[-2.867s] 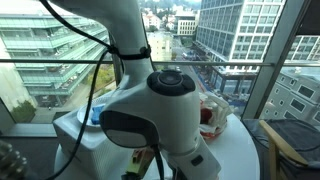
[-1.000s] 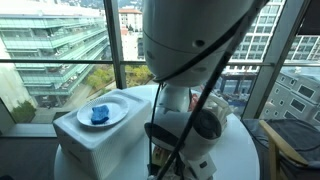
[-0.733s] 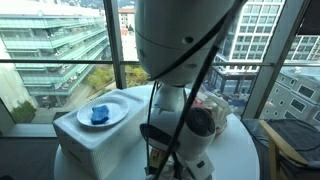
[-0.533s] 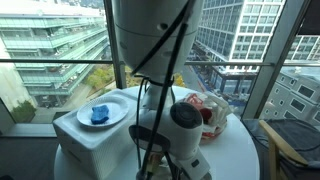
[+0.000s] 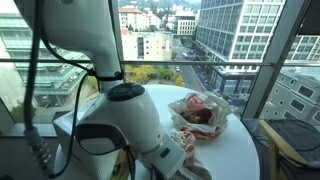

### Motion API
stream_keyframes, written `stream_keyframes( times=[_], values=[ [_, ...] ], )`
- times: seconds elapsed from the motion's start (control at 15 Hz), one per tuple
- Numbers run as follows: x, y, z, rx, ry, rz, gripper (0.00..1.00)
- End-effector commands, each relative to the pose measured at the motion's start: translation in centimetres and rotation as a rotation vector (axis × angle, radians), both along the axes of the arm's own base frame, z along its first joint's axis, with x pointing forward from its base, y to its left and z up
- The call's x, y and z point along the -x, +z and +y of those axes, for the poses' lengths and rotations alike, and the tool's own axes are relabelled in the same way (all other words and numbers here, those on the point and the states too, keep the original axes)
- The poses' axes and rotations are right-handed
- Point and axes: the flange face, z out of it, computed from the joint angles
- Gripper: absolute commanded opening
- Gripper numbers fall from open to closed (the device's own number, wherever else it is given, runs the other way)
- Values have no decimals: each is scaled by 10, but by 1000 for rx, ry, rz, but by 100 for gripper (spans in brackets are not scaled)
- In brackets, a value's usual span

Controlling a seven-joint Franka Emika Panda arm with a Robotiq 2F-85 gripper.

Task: Put the pink shirt on the white towel, wrap up the pink shirt with the towel

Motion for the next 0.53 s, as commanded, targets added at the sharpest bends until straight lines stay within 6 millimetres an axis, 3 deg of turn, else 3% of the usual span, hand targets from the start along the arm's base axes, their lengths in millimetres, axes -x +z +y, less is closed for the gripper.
stream_keyframes(
  times=[0.0,0.27,0.47],
  values=[
    [4,38,10,139,102,-34,100],
    [-25,72,17,189,212,-110,100],
    [-36,83,14,151,248,-128,100]
  ],
)
